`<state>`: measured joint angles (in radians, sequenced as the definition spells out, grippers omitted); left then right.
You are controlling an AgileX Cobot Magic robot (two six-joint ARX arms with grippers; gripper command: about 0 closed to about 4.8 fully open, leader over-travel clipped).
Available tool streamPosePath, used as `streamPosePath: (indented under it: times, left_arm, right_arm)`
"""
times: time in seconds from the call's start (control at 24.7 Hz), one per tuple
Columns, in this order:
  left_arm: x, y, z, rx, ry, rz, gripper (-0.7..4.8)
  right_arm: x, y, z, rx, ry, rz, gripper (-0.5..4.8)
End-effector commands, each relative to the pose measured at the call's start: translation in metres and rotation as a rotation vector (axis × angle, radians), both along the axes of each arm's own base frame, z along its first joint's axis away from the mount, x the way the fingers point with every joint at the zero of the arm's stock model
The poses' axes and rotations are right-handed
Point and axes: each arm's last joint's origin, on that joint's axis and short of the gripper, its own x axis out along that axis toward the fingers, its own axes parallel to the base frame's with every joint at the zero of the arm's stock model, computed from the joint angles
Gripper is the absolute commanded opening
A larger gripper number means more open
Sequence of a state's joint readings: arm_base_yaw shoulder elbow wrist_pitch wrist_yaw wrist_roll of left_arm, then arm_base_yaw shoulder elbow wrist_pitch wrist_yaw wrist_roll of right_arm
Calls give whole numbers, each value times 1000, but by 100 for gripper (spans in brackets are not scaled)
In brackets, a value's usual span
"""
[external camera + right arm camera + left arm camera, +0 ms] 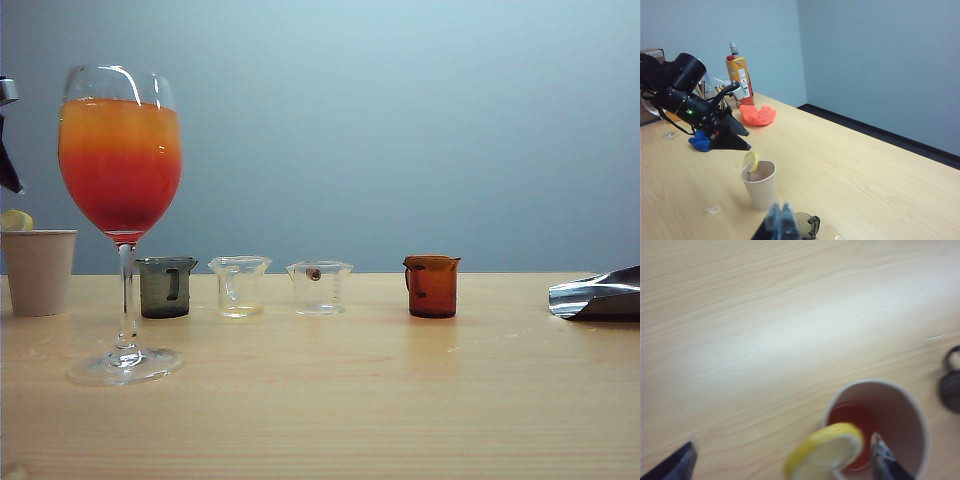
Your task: Pick up the lemon slice from the paper cup on the left and carefully insert it into the rim of the goblet.
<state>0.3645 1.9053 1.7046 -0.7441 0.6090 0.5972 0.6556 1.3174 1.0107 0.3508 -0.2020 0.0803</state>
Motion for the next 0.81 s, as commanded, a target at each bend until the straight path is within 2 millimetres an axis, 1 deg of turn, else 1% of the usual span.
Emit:
streamPosePath:
  times: [0.04, 0.24, 0.41, 0.57, 0.81]
  left_arm:
    - [0, -1, 2, -13, -14, -14, 479]
    - [2, 0, -6, -29, 16, -10, 479]
    - [2, 0, -6, -25, 21, -4, 479]
    - [2, 0, -6, -59, 43, 29, 479]
    - [-1, -1, -8, -35, 38, -43, 479]
  right_arm:
    - [-1, 0, 4, 14, -22, -1, -5]
    - [0, -1, 4, 15, -21, -19, -5]
    - [0, -1, 4, 15, -21, -20, -5]
    - [0, -1, 4, 15, -20, -20, -5]
    - [0, -1, 3, 9, -13, -20, -5]
